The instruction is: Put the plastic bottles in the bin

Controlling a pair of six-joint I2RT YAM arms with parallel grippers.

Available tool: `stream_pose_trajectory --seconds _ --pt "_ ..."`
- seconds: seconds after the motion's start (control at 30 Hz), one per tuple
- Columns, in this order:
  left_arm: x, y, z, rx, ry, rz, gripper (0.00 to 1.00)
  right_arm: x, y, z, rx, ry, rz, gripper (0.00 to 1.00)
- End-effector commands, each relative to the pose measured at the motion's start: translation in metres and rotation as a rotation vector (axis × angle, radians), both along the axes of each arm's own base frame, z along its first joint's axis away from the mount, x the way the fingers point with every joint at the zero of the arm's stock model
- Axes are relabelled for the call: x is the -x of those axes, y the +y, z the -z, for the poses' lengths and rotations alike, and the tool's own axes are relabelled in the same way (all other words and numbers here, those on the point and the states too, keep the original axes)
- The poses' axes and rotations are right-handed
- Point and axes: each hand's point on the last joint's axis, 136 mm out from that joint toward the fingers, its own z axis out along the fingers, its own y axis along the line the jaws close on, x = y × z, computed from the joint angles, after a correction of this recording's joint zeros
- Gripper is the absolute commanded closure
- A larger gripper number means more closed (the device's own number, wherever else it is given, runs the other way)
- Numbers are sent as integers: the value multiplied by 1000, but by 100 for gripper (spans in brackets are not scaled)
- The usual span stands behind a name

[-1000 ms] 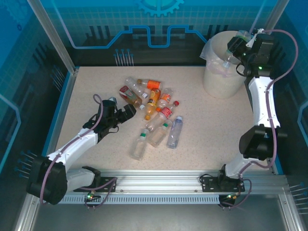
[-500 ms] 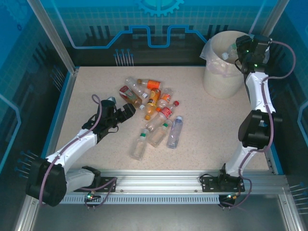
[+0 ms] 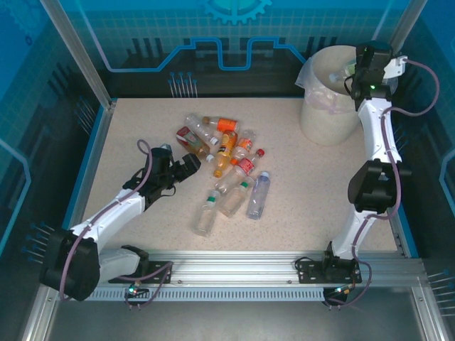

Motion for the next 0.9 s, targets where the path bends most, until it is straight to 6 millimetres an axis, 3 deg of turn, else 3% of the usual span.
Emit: stream_pose_trajectory --seconds 0.0,0.4,0.63,0.87 --pt "-1 1 3 -1 15 -8 1 14 -7 -8 37 30 71 13" --pt "0 6 8 -30 54 -28 1 33 3 -27 189 83 3 4" --pt "2 9 10 -54 62 -30 1 39 21 -53 376 110 -86 0" --pt "5 9 13 -59 76 -16 1 48 55 -51 497 166 -275 0"
